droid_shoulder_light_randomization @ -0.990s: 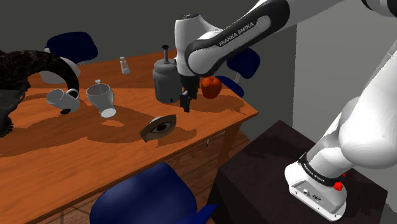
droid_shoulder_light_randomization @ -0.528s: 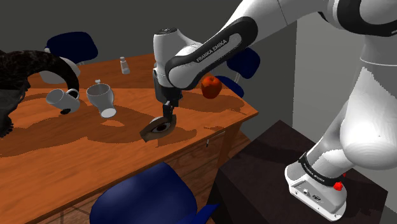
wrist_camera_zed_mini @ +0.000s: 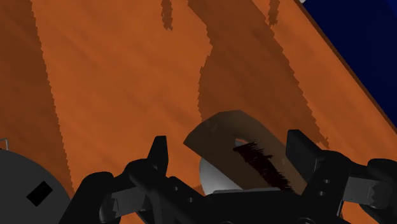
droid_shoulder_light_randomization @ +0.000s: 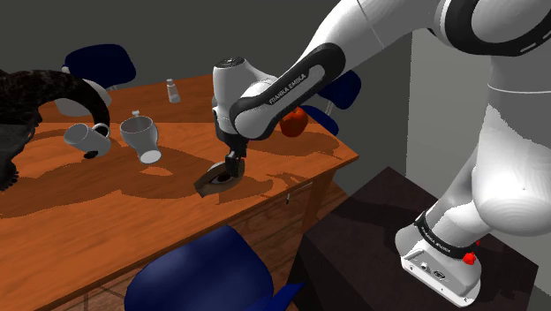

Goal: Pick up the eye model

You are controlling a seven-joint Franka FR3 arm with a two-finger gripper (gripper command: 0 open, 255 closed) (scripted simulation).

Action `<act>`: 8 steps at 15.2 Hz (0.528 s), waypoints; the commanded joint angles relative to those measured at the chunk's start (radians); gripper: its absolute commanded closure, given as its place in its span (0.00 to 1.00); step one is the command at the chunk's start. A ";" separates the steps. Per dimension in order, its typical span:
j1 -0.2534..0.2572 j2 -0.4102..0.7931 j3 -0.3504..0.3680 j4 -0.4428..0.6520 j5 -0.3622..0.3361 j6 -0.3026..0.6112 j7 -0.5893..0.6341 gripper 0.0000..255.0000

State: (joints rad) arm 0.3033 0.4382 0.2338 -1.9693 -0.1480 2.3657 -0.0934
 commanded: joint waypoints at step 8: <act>0.000 0.004 -0.001 0.000 -0.001 0.004 0.001 1.00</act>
State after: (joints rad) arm 0.3034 0.4400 0.2327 -1.9696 -0.1494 2.3686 -0.0928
